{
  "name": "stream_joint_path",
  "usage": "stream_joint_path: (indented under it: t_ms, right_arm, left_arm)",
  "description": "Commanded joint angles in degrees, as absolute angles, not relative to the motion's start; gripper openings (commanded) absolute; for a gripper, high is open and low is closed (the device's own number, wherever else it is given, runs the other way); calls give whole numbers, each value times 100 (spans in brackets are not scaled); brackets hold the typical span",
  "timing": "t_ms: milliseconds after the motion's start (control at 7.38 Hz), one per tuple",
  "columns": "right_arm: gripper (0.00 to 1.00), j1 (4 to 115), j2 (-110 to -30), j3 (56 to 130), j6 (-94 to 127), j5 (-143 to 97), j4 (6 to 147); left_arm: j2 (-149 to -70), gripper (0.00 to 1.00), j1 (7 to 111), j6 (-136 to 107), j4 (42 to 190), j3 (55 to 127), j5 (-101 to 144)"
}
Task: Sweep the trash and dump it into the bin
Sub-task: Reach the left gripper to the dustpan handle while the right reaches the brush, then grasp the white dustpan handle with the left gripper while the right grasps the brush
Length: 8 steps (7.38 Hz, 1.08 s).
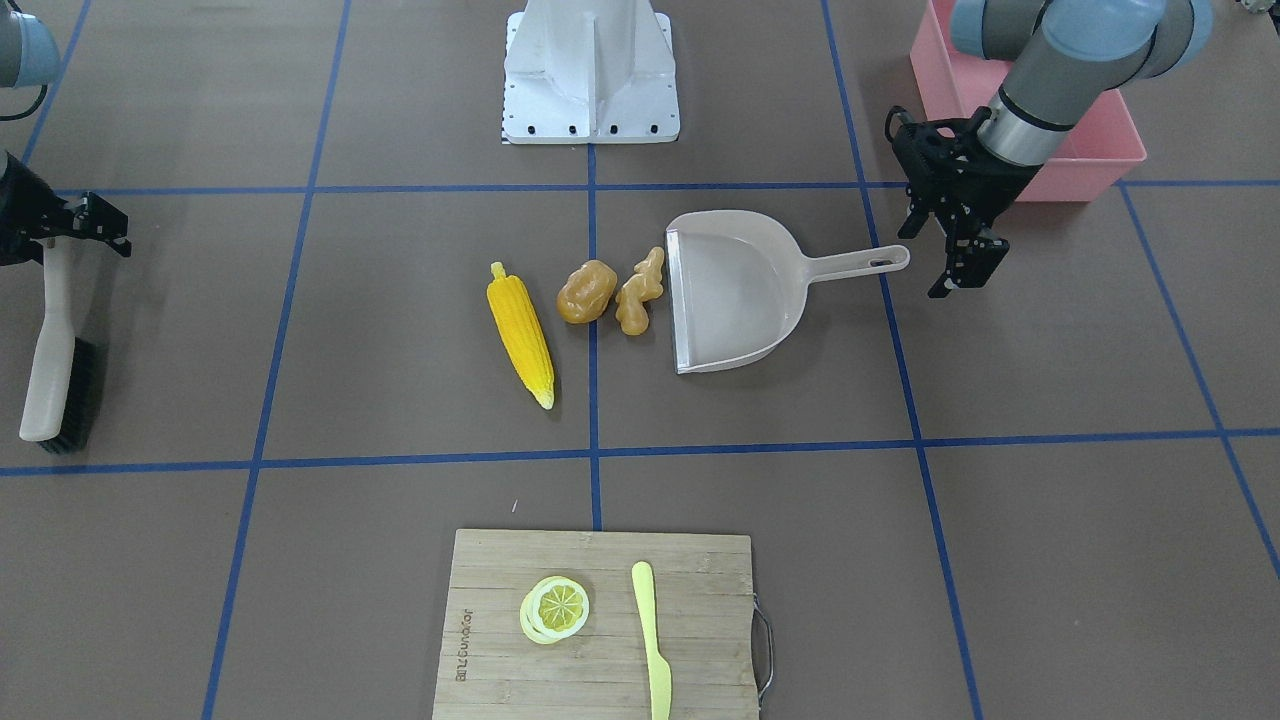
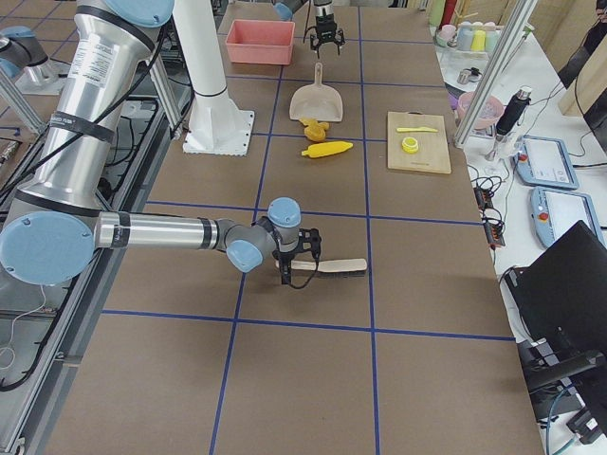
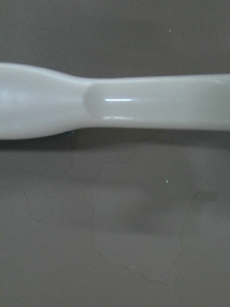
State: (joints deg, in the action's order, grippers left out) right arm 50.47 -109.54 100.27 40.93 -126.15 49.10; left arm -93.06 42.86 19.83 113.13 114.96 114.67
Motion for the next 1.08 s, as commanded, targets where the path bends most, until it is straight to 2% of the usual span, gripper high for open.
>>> stream_joint_path:
  t_ms: [0, 542, 949]
  right_arm:
    - [100, 5281, -11170, 10019, 4026, -13041, 4870]
    - [100, 5423, -11049, 10011, 3642, -12903, 5026]
    - [100, 5879, -10645, 10011, 2622, -12823, 5929]
  left_arm:
    - [-9352, 98, 3965, 1811, 11303, 11487, 11452]
    - [-9448, 98, 3788, 1688, 11355, 11207, 11286]
    - [-9808, 98, 3744, 1617, 11373, 10863, 11259]
